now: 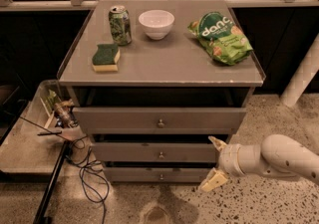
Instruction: Open bottom drawer
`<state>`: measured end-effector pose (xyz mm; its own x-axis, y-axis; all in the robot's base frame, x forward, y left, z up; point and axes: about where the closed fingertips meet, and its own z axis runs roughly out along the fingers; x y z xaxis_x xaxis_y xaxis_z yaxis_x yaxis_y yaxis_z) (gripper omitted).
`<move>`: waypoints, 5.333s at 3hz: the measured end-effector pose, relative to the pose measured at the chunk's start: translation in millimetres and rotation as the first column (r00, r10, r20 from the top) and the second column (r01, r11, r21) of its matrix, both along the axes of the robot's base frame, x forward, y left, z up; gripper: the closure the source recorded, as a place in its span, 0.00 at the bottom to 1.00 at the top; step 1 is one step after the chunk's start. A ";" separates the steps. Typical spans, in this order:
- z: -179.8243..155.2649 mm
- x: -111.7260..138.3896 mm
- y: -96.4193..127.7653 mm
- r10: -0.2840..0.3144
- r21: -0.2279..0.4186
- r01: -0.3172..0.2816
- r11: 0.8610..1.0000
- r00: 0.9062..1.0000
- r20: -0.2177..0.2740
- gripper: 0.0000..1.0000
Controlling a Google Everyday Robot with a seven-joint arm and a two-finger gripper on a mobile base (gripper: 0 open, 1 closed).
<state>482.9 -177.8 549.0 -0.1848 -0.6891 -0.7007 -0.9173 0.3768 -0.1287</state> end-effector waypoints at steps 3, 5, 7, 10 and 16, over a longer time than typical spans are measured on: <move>-64.8 2.5 9.5 0.013 -0.036 -0.015 0.999 0.999 -0.038 0.00; -133.0 4.3 6.2 0.010 0.005 -0.010 1.000 1.000 -0.014 0.00; -192.6 -2.6 7.8 0.029 0.029 -0.029 0.999 0.999 0.016 0.00; -253.3 6.6 23.0 0.102 0.024 -0.103 0.994 0.994 0.036 0.00; -333.6 85.7 3.1 0.079 0.079 -0.088 0.993 0.992 0.102 0.00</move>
Offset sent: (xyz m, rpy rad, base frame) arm 0.0043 0.0102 -0.0672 -0.0663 0.0519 0.0178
